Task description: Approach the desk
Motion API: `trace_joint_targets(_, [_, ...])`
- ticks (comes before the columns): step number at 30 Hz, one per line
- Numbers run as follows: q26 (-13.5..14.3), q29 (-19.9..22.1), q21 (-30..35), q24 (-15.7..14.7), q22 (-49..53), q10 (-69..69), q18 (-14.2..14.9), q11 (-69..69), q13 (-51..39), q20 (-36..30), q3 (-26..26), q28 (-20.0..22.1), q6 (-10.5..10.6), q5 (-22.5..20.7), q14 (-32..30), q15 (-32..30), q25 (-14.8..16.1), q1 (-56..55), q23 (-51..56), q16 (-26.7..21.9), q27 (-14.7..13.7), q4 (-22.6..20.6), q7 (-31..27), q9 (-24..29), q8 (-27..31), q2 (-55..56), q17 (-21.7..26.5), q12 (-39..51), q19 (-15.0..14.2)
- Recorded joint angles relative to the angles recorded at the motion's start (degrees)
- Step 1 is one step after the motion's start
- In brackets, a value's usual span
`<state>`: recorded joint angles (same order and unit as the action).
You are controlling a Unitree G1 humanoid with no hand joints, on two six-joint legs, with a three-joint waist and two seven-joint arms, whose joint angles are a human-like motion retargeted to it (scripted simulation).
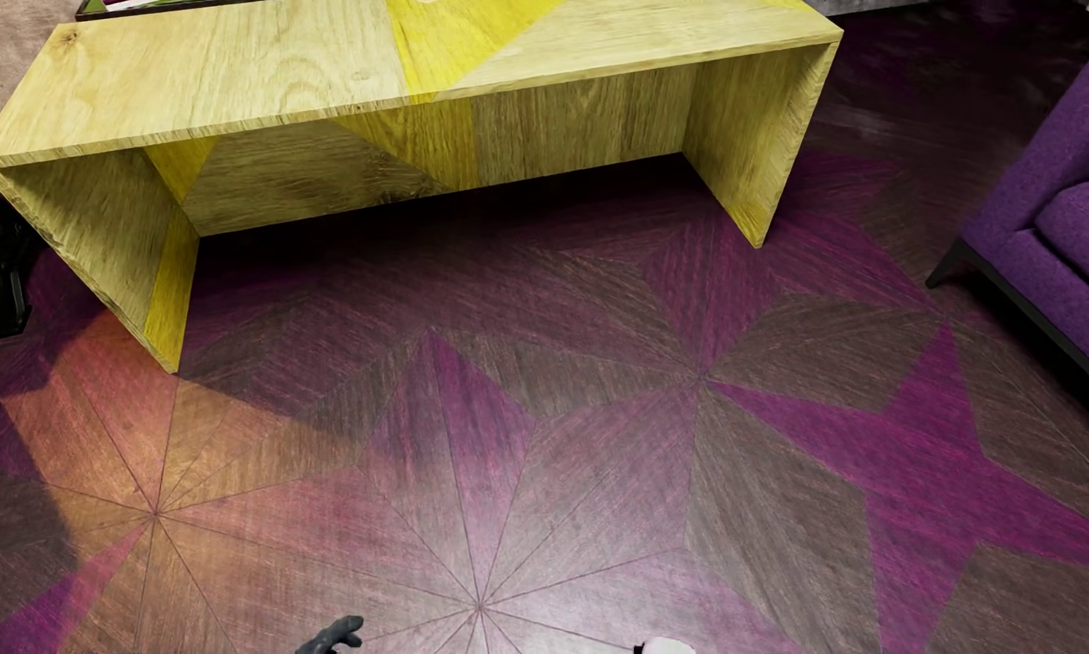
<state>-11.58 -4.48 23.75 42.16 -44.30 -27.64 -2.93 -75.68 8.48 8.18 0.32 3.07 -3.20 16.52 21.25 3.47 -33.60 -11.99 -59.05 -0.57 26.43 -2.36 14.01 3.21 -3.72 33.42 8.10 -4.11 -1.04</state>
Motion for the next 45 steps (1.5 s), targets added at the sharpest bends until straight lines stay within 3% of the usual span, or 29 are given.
trace_joint_targets(2, [1.08, -3.79, 0.2, 1.09, -0.48, 0.66, 0.76, 13.62, 5.73, -3.64, -1.32, -2.22, -0.35, -1.12, 1.98, 3.12, 0.36, 1.38, 2.68, -0.86, -3.48, -1.01, -2.42, -0.67, -5.86, 2.38, 0.83, 3.7, 0.68])
trace_joint_targets(5, [3.8, 1.69, -9.15, -0.1, 1.97, 3.1, 1.79, 46.47, 13.34, -6.14, -2.65, -1.9, -0.86, -5.94, 4.81, -0.52, 5.4, 3.84, 8.51, -0.25, -3.95, -2.72, -5.08, -2.45, -7.42, 1.26, -0.64, 5.65, -1.96])
trace_joint_targets(6, [3.82, 3.96, -11.17, -0.62, 2.48, 4.33, 2.21, 56.62, 14.6, -6.24, -2.87, -1.04, -1.11, -6.42, 5.38, -5.16, 5.83, 4.88, 9.58, -0.12, -3.68, -3.0, -5.89, -3.12, -8.58, -0.49, -1.8, 5.74, 1.06])
trace_joint_targets(7, [3.79, 5.21, -11.4, -1.21, 2.56, 4.33, 2.67, 59.33, 14.96, -6.14, -3.03, -0.33, -1.31, -5.81, 6.17, -9.19, 4.89, 5.61, 9.68, 0.08, -2.9, -3.13, -6.94, -3.6, -10.74, -1.91, -2.65, 5.7, 5.03])
trace_joint_targets(8, [3.03, 5.2, -11.03, -1.61, 2.19, 2.74, 3.21, 58.54, 14.16, -5.73, -3.14, 0.41, -1.18, -5.63, 6.8, -8.41, 4.11, 5.65, 8.95, -0.08, -1.87, -2.46, -8.13, -3.87, -12.21, -2.56, -3.66, 5.67, 7.27])
trace_joint_targets(10, [0.43, 0.57, -5.77, -3.27, 0.48, -4.82, 4.03, 54.26, 8.39, -3.42, -3.0, 2.23, 0.29, -6.72, 4.94, -3.97, -0.31, 4.69, 5.18, 0.11, -1.13, 0.25, -8.02, -3.73, -12.76, -3.6, -2.95, 3.75, 6.05])
trace_joint_targets(11, [-0.83, -2.94, -2.63, -3.28, -0.76, -10.4, 5.23, 52.13, 4.88, -3.16, -2.77, 1.36, 0.88, -7.22, 0.88, -1.97, -2.86, 3.1, 4.28, -0.01, -1.37, 1.67, -8.15, -3.56, -13.05, -4.31, -1.59, 2.39, 6.12])
trace_joint_targets(12, [-1.64, -4.93, -0.14, -2.35, -2.32, -17.48, 7.72, 50.91, 1.64, -3.87, -2.5, -2.45, 1.21, -7.77, -4.31, 0.09, -5.03, 0.24, 4.88, -1.26, -2.56, 2.94, -10.06, -3.44, -14.24, -5.6, -0.32, 1.71, 6.48])
trace_joint_targets(13, [-1.64, -3.83, 0.14, -1.13, -3.46, -25.32, 11.84, 50.26, -1.63, -4.15, -2.28, -6.5, 1.6, -8.29, -9.33, 2.06, -6.05, -3.24, 5.91, -3.19, -3.67, 3.92, -12.67, -3.34, -15.75, -7.22, 0.2, 1.35, 6.58])
trace_joint_targets(14, [-2.92, 0.46, -1.66, -0.54, -4.11, -33.39, 14.23, 49.72, -3.33, -3.09, -2.11, -7.72, 2.23, -8.82, -12.32, 3.76, -5.7, -6.86, 8.34, -4.56, -4.73, 4.46, -15.53, -3.17, -17.16, -9.06, 1.08, 1.3, 6.33])
trace_joint_targets(15, [-3.8, 5.74, -4.1, -0.66, -4.1, -40.0, 14.35, 49.16, -5.63, -1.1, -2.02, -5.03, 3.0, -9.25, -12.23, 5.29, -4.59, -10.53, 10.14, -4.92, -5.49, 5.55, -17.13, -2.96, -18.46, -10.65, 1.44, 1.01, 5.88])
trace_joint_targets(17, [-4.44, 13.56, -8.46, -2.76, -3.14, -44.63, 12.39, 49.39, -11.19, 4.09, -1.56, 2.03, 4.33, -9.64, -10.12, 7.29, -1.5, -16.58, 11.26, -4.49, -6.01, 10.6, -15.29, -2.74, -19.95, -13.71, 2.65, -1.02, 4.74])
trace_joint_targets(18, [-4.13, 14.03, -9.05, -4.03, -2.7, -42.77, 11.73, 49.66, -14.01, 5.56, -1.03, 2.88, 4.77, -9.81, -9.02, 8.04, -0.52, -18.65, 11.62, -4.04, -6.29, 12.73, -13.83, -2.72, -20.09, -15.0, 3.86, -2.01, 4.22])
trace_joint_targets(21, [-1.97, 11.05, -7.19, -4.65, -0.73, -22.99, 9.97, 48.74, -21.87, 5.49, 0.92, -2.06, 5.71, -10.4, -5.22, 10.87, -0.89, -20.66, 13.73, -5.23, -7.54, 13.75, -12.7, -2.85, -19.06, -17.2, 7.95, -5.17, 2.5])
trace_joint_targets(22, [-1.99, 10.78, -6.04, -4.87, -0.06, -11.13, 11.38, 49.33, -24.08, 5.99, 1.4, -2.52, 5.94, -10.66, -7.72, 11.37, -1.2, -18.96, 14.38, -5.05, -8.06, 12.75, -13.52, -3.06, -18.19, -18.11, 8.84, -6.34, 1.92])
trace_joint_targets(23, [-2.27, 10.79, -4.58, -5.08, 0.21, -2.25, 9.69, 50.82, -26.0, 6.57, 1.53, -1.91, 6.08, -10.64, -11.85, 11.44, -1.52, -15.99, 14.67, -4.18, -8.59, 12.92, -10.99, -3.34, -17.2, -19.27, 9.54, -7.43, 1.44])
trace_joint_targets(25, [-3.38, 10.4, -2.2, -4.53, -1.23, 0.44, 6.36, 48.92, -28.56, 6.58, 1.51, -1.16, 6.33, -9.86, -9.35, 12.46, -1.9, -12.32, 14.97, -2.74, -8.32, 13.2, -6.97, -3.54, -14.96, -19.61, 9.82, -8.77, 0.17])
trace_joint_targets(27, [-4.74, 12.19, -3.75, -2.57, -3.96, 2.29, 5.3, 44.09, -27.03, 4.49, 1.47, -3.91, 5.81, -7.21, -8.92, 12.86, -0.91, -9.85, 17.46, -1.98, -7.88, 11.76, -4.34, -3.28, -13.05, -17.84, 8.54, -7.84, -1.12])
trace_joint_targets(29, [-4.11, 13.77, -5.04, -0.93, -3.51, 3.42, 4.71, 35.67, -23.17, 3.13, 1.36, -6.7, 5.02, -4.04, -7.85, 10.36, 1.24, -7.96, 20.17, -1.37, -9.54, 10.11, -1.14, -2.85, -9.23, -12.94, 5.86, -7.33, -3.07])
trace_joint_targets(30, [-3.4, 12.47, -3.36, -0.97, -2.19, 3.95, 4.33, 30.55, -21.34, 3.5, 1.38, -6.1, 4.52, -2.73, -7.19, 7.75, 0.92, -7.1, 20.34, -0.68, -10.66, 9.18, 0.54, -2.57, -6.27, -9.47, 5.51, -7.34, -4.43])
trace_joint_targets(32, [-1.71, 6.8, 1.52, -1.57, 0.82, 4.1, 3.9, 21.44, -18.33, 3.99, 1.69, -2.26, 3.34, -1.43, -5.92, 2.31, -3.24, -5.99, 17.61, 0.52, -11.97, 7.85, 3.6, -2.04, -0.27, -2.65, 6.15, -7.48, -9.43])
trace_joint_targets(33, [-1.02, 7.5, 1.26, -1.63, 1.78, 3.98, 3.82, 18.81, -16.61, 3.92, 1.87, -0.82, 2.62, -0.95, -5.39, 2.64, -3.65, -5.63, 14.94, 0.6, -11.18, 7.4, 4.72, -1.84, 1.54, -0.72, 5.43, -7.23, -11.33])
trace_joint_targets(34, [-0.74, 11.53, -1.52, -1.49, 2.44, 3.91, 3.83, 18.58, -14.51, 3.54, 1.98, -0.27, 1.96, -0.11, -5.04, 5.37, -2.25, -5.3, 11.16, 0.26, -8.96, 6.92, 5.3, -1.79, 2.36, 0.08, 3.92, -6.7, -10.99])
trace_joint_targets(36, [-0.25, 18.29, -12.41, -1.26, 3.98, 5.12, 4.0, 26.55, -9.79, 2.63, 1.88, -0.46, 0.97, 0.73, -5.02, 8.68, 6.78, -4.32, 4.42, -1.2, -3.81, 6.12, 5.24, -2.07, 1.34, -2.51, -0.42, -5.6, -7.77])
trace_joint_targets(37, [0.92, 17.89, -15.8, -1.49, 4.69, 6.73, 4.19, 33.76, -7.12, 2.76, 1.69, -0.45, 0.64, -0.31, -5.49, 7.88, 10.18, -3.52, 2.87, -2.33, -1.79, 5.99, 4.73, -2.4, 0.75, -5.64, -1.58, -5.31, -6.45])
trace_joint_targets(38, [1.6, 14.91, -15.22, -1.7, 5.16, 7.56, 4.47, 38.5, -4.5, 2.89, 1.57, -0.15, 0.3, 0.22, -5.67, 10.36, 10.39, -2.96, 2.19, -2.9, -0.39, 5.84, 4.23, -2.77, -2.68, -9.06, -1.83, -4.86, -4.79])
trace_joint_targets(41, [2.5, 2.76, -5.64, -3.73, 6.79, 9.92, 5.32, 49.93, 2.79, 5.13, 0.67, 1.42, -0.22, -0.92, -6.63, 11.0, 4.23, -1.46, 3.27, -3.57, -5.02, 6.4, 2.58, -3.75, -8.41, -16.89, 1.65, -4.43, -3.96])
trace_joint_targets(43, [1.68, 0.9, -3.22, -4.91, 5.92, 9.99, 5.96, 53.42, 4.78, 7.02, 0.3, 3.11, 0.13, -2.61, -6.63, 9.73, 2.16, -1.05, 4.07, -2.2, -4.06, 7.9, 2.48, -4.09, -9.53, -18.97, 2.24, -4.8, -3.94])
trace_joint_targets(45, [0.64, 0.79, -1.21, -3.83, 3.45, 9.93, 6.58, 54.83, 4.5, 6.47, 0.07, 1.23, 0.49, -4.23, -6.3, 9.59, 0.25, -0.25, 4.94, -1.62, -3.51, 9.43, 3.11, -4.21, -9.35, -20.01, 2.96, -5.35, -3.58])
